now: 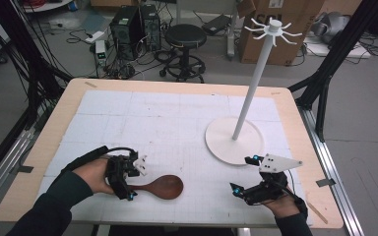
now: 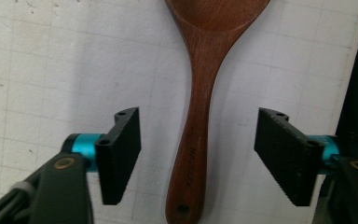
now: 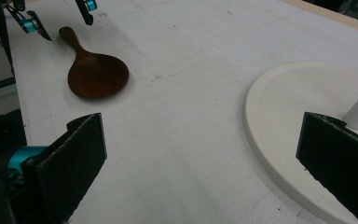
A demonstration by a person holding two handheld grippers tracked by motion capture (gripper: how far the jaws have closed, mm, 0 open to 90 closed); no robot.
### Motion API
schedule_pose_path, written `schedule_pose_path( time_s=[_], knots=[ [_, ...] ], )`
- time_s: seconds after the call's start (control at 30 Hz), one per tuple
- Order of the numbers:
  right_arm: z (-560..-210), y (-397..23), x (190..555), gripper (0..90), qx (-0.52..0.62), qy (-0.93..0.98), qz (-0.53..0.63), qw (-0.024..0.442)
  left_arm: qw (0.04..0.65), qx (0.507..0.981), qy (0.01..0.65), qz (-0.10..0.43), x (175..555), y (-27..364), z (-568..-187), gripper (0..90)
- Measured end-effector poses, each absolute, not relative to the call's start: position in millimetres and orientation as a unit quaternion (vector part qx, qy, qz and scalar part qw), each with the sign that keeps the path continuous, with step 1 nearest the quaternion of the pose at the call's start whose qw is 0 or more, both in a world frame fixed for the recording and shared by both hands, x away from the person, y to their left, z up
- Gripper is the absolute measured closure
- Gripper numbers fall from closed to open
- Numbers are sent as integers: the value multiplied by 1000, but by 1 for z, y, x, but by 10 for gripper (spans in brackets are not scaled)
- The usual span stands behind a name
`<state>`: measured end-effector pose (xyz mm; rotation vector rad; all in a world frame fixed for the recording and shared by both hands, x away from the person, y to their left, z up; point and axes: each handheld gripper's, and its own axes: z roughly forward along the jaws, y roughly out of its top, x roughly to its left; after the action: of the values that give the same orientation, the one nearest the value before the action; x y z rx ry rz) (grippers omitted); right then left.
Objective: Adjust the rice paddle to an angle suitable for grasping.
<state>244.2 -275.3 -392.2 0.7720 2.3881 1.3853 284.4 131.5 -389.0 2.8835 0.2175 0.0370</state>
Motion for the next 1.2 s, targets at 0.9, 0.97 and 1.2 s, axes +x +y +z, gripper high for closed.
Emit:
schedule_pose_path(
  time_s=[0.9, 0.97, 1.2],
  knots=[
    [-394, -277, 245, 3, 268, 827, 474, 138, 53, 997, 63, 2, 286, 100, -402, 672],
    [-394, -276, 244, 3, 268, 828, 474, 137, 50, 997, 62, 2, 286, 98, -403, 676],
    [-394, -276, 244, 3, 268, 828, 473, 136, 44, 997, 64, 3, 287, 94, -406, 691]
  ],
)
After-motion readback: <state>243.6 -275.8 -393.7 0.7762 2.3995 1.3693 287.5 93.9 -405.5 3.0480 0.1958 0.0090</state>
